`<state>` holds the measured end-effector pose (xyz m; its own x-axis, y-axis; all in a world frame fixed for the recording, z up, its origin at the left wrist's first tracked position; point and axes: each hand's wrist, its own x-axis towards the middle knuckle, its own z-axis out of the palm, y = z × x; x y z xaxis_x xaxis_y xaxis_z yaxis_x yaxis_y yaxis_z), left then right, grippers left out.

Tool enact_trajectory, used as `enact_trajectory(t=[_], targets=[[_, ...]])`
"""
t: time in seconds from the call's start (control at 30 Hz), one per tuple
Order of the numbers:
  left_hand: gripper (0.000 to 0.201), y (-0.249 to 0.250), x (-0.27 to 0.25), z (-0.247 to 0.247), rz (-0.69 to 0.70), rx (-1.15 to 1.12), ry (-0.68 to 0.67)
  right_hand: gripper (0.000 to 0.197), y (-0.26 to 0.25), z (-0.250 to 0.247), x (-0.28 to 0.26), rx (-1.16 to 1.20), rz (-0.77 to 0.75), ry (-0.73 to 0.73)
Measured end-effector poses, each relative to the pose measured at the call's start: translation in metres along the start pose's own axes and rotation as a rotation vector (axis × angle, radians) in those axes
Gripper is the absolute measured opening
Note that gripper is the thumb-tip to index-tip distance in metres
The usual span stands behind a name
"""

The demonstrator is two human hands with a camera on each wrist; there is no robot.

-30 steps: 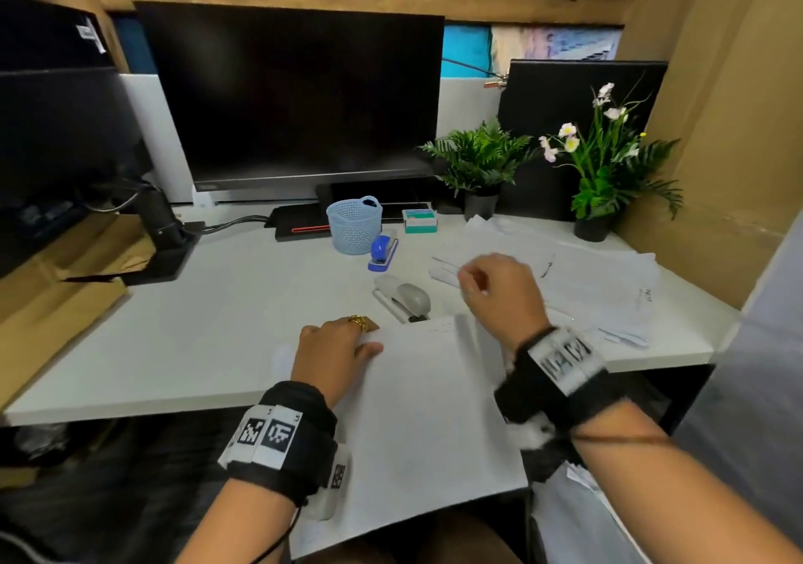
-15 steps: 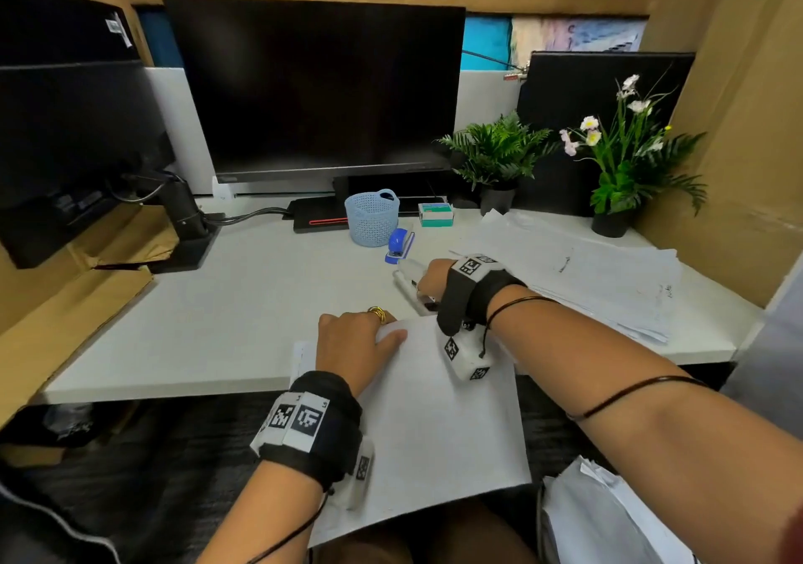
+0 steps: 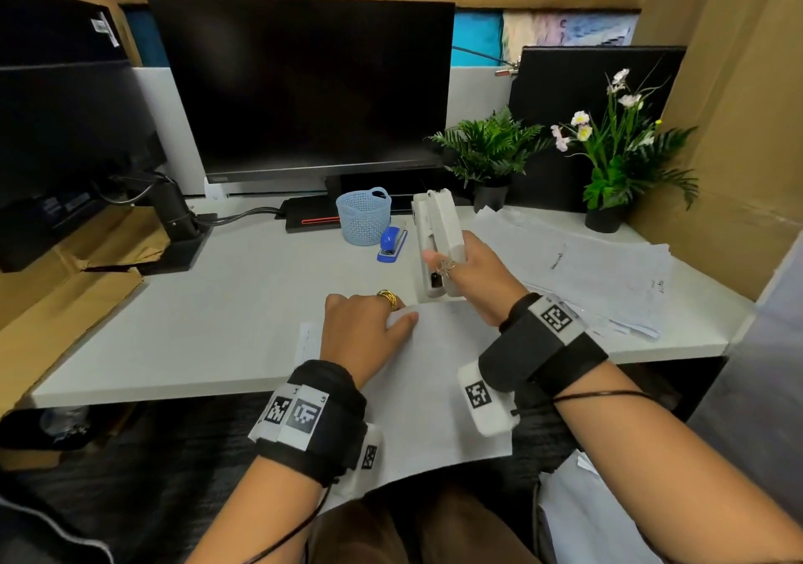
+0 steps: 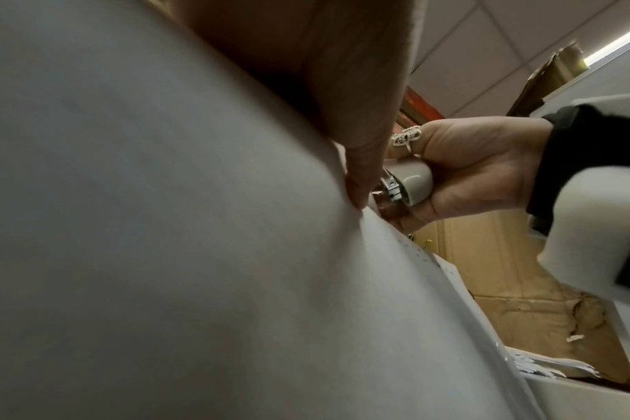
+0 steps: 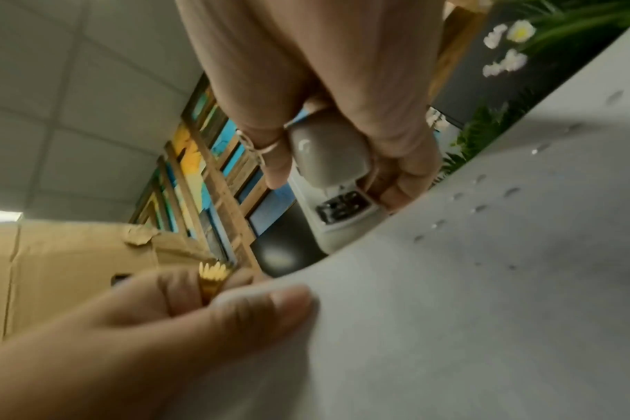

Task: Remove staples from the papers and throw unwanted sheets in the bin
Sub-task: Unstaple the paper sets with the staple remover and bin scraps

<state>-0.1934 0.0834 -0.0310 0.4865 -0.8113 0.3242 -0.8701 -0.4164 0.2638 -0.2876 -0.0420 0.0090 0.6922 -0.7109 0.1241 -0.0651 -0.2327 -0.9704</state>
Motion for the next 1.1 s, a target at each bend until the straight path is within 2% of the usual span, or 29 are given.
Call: enact_trajectory(t=[0.13,0.27,0.33,0.47,0.57,0.67,0.87,1.1], targets=[[0.039,0.009,-0.001,-0.001,0.034,-0.008,0.022,0.051,-0.001,-0.002,-0.015,-0.072,-0.074,0.076],[0.036,0.017,-0.002,-0.005,0.05,-0.017,0.032,0.054,0.0,-0.003,-0.02,0.115,-0.097,0.089],[0.037,0.02,-0.001,-0.008,0.054,-0.008,0.041,0.055,0.004,-0.006,-0.019,0.116,-0.097,0.077],[0.036,0.025,-0.001,-0.01,0.067,-0.003,0.034,0.038,0.01,-0.013,-0.019,-0.003,-0.114,0.154],[0.037,0.03,-0.001,-0.008,0.078,-0.04,0.021,0.025,0.013,-0.013,-0.021,0.042,-0.169,0.258],[0.04,0.034,-0.002,-0.007,0.086,-0.074,0.007,0.031,0.015,-0.009,-0.02,0.174,-0.156,0.343],[0.042,0.037,-0.006,-0.005,0.112,-0.046,0.002,0.036,0.024,-0.002,-0.017,0.185,-0.141,0.299],[0.029,0.034,-0.01,-0.002,0.085,-0.206,-0.081,0.037,0.032,0.005,-0.014,0.152,-0.146,0.307]])
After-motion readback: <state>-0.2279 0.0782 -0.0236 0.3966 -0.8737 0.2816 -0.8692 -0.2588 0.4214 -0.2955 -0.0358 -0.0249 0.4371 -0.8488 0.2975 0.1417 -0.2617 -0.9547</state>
